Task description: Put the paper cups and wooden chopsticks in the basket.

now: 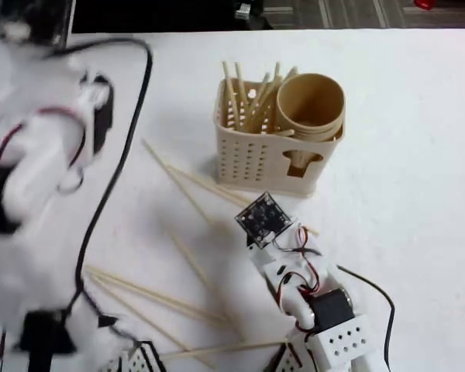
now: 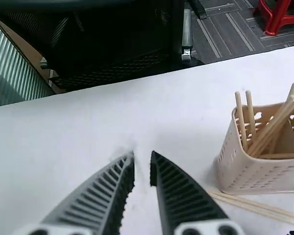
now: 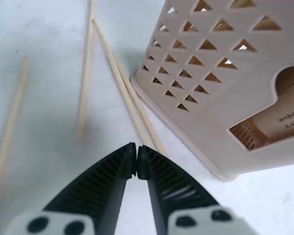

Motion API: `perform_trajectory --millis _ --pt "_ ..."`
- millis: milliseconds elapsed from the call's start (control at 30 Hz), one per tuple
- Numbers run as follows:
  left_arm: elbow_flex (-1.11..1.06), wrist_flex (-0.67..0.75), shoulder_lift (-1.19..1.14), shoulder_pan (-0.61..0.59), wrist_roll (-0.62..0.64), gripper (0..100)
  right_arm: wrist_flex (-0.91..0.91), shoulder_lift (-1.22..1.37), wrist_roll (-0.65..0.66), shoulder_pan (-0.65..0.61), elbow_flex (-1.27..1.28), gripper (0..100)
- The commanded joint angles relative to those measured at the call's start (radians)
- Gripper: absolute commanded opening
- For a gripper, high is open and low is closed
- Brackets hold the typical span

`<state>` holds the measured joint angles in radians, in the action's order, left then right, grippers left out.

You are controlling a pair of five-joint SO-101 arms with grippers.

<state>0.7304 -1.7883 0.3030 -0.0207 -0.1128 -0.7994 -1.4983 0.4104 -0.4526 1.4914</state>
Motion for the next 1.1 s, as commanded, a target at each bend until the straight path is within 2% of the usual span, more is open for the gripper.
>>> perform_trajectory --millis 0,200,333,467,667,733,867,1067 --pt "-0.311 0.058 0.255 -0.085 -0.005 7 0.001 -0.005 0.008 0.002 -0.072 1.9" --pt "-0.845 0.253 0.549 -0.237 -0.002 7 -0.166 -0.005 0.000 -0.093 -0.249 1.9" --pt "-1.212 0.454 0.748 -0.280 -0.002 7 -0.219 -0.004 0.000 -0.194 -0.304 1.9" --pt "-1.471 0.600 0.921 -0.300 -0.002 7 -0.222 -0.004 0.000 -0.260 -0.336 1.9" --pt "-1.671 0.701 1.052 -0.309 0.005 7 -0.222 0.005 -0.052 -0.369 -0.359 1.9" --pt "-1.709 0.729 1.053 -0.360 0.066 7 -0.223 0.048 -0.074 -0.426 -0.359 1.9" --pt "-1.761 0.787 1.055 -0.507 0.175 7 -0.208 0.243 -0.078 -0.529 -0.362 2.1" --pt "-1.784 0.796 1.055 -0.529 0.178 7 -0.171 0.630 -0.086 -0.656 -0.454 2.2"
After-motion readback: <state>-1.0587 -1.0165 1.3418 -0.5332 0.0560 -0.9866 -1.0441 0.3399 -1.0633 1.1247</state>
